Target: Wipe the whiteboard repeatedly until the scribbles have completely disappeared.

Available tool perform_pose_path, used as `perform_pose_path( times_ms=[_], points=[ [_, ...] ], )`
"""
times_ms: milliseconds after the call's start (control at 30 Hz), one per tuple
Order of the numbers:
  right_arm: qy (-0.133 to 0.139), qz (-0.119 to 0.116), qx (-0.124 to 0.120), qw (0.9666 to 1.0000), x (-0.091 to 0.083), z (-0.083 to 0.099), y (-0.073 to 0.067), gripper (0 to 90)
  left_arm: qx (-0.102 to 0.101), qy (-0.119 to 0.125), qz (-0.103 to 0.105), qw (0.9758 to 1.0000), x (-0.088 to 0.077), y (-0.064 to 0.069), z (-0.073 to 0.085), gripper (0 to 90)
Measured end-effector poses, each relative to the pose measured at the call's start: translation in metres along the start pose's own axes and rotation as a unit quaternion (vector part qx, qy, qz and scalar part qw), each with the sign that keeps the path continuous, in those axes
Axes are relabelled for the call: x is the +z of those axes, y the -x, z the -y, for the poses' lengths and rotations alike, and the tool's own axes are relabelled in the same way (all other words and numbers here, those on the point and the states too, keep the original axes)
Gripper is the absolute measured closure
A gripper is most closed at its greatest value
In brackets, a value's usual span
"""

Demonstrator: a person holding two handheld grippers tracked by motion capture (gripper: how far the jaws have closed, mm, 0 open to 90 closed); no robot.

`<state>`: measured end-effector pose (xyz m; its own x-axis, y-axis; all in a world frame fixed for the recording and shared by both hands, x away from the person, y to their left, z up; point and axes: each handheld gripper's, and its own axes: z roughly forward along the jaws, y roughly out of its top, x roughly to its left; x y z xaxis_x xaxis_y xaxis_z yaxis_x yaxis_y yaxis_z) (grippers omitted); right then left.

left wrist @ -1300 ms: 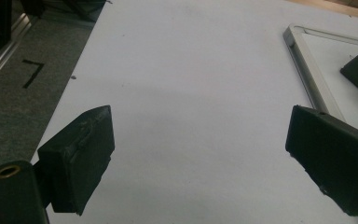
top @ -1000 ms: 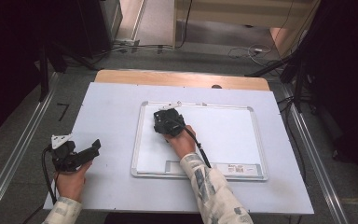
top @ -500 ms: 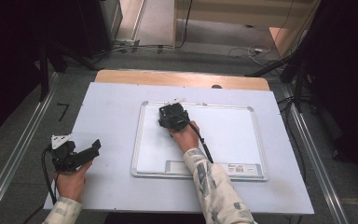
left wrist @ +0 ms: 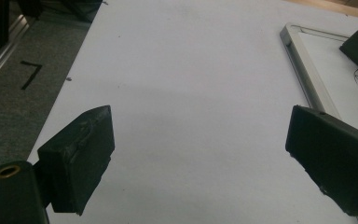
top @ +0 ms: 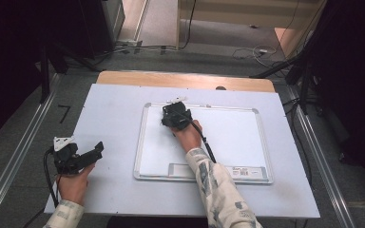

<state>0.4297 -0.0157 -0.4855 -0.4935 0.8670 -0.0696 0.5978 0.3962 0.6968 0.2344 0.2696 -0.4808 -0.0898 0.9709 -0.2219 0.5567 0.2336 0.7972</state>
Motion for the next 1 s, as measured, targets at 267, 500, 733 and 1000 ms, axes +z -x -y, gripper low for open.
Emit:
perform_pose_path(
  times_ms=[267,500,733,1000],
  points=[
    [0.001,-0.004,-0.002,1.0000,0.003,-0.003,-0.009,37.5,-0.001,0.000,0.000,1.0000,0.000,-0.001,0.000,8.3],
    [0.003,-0.011,-0.013,0.9999,0.004,-0.005,-0.021,37.5,0.000,0.000,0.000,1.0000,0.000,-0.001,0.000,8.3],
    [0.003,-0.024,-0.019,0.9995,0.003,-0.005,-0.034,37.4,0.000,0.000,0.001,1.0000,0.000,-0.001,0.000,8.3],
    [0.002,-0.034,-0.028,0.9990,0.000,-0.003,-0.046,37.3,0.000,0.001,0.001,1.0000,-0.001,-0.001,0.000,8.3]
  ],
)
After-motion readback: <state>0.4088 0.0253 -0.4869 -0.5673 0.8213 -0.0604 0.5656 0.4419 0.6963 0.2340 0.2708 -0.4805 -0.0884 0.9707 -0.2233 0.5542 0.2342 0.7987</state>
